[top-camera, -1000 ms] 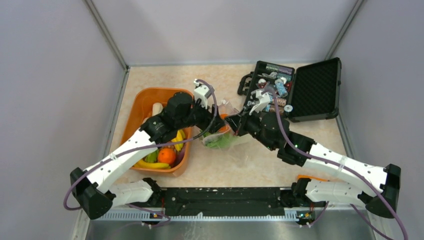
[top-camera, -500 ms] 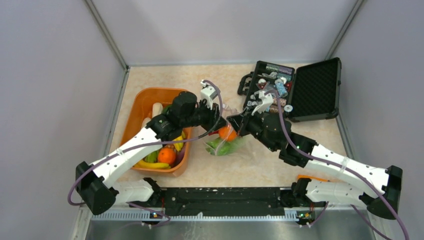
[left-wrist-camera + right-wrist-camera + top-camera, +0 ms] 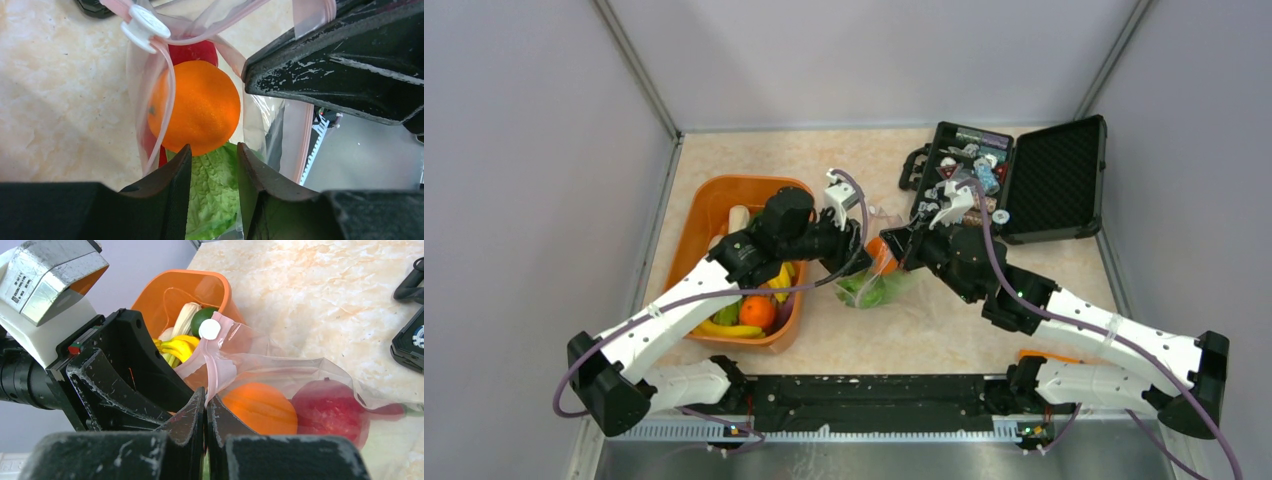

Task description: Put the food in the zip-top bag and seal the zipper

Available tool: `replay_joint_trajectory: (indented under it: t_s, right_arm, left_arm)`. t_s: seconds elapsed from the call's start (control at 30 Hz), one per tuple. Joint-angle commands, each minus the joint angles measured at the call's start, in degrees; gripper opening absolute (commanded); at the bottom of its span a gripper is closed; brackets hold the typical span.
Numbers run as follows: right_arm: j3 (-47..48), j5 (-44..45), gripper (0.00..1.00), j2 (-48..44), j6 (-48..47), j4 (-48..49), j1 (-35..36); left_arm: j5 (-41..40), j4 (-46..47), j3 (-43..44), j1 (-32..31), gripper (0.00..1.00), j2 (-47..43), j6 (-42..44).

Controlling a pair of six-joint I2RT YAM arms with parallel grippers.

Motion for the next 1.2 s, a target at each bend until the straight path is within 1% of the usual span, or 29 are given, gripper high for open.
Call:
replay_joint_trajectory:
  t_s: [0.0, 0.07, 0.13, 0.2, 0.33, 0.57, 0.63, 0.73, 0.8, 0.9, 1.0, 1.1, 1.17]
  right_arm:
    - [1.04, 0.84, 0.00, -0.99, 0.74, 4.01, -0.38]
    - [0.99, 0.62, 0.00, -1.01, 0.90, 4.20, -0.38]
    - [1.07, 0.31, 0.00, -1.00, 0.92, 4.32, -0.40]
    - [1.12, 0.07, 0.00, -0.99, 1.00, 4.35, -0.35]
    - [0.82, 0.25, 0.00, -1.46, 1.35, 4.70, -0.37]
    - [0.32, 2.24, 0.00, -1.81, 1.28, 4.27, -0.38]
    - [0.33, 3.28, 0.00, -1.88, 1.19, 3.51, -0.45]
    - [0.00, 4.69, 0.00, -2.21, 1.26, 3.16, -0.57]
    - [-0.34, 5.17, 0.00, -2.35, 1.29, 3.16, -0.62]
    - [-1.00, 5.39, 0.00, -2.62, 1.61, 3.11, -0.83]
    - [-1.25, 5.06, 0.00, -2.66, 1.63, 3.16, -0.94]
    - [-1.39, 4.68, 0.00, -2.63, 1.59, 3.16, -1.01]
    - [-1.43, 4.57, 0.00, -2.60, 1.54, 3.16, -0.96]
  left_arm:
    - [2.27, 2.56, -0.67, -0.32, 0.38, -0.14, -0.99]
    - [-0.52, 6.23, -2.54, -0.40, 0.34, 0.18, -3.60]
    - [-3.06, 10.29, -4.36, -0.63, 0.34, 0.40, -6.24]
    - [-5.98, 12.32, -5.23, -1.12, 0.34, 0.95, -7.95]
    - [-11.73, 13.04, -6.12, -2.71, 0.34, 2.24, -8.37]
    - [-12.81, 11.83, -5.56, -3.34, 0.38, 1.25, -6.79]
    - [-13.00, 11.31, -5.19, -3.33, 0.42, -0.16, -5.80]
    - [-14.07, 10.55, -4.64, -3.34, 0.53, -3.08, -4.40]
    - [-15.41, 9.96, -4.54, -3.32, 0.58, -5.45, -3.26]
    - [-23.15, 9.01, -5.44, -3.25, 0.64, -8.89, -3.31]
    - [-29.21, 9.45, -7.47, -3.15, 0.78, -11.74, -2.12]
    - [-34.48, 8.75, -8.38, -2.87, 0.84, -13.63, -1.09]
    - [-38.82, 7.12, -8.16, -1.81, 0.91, -13.68, -0.94]
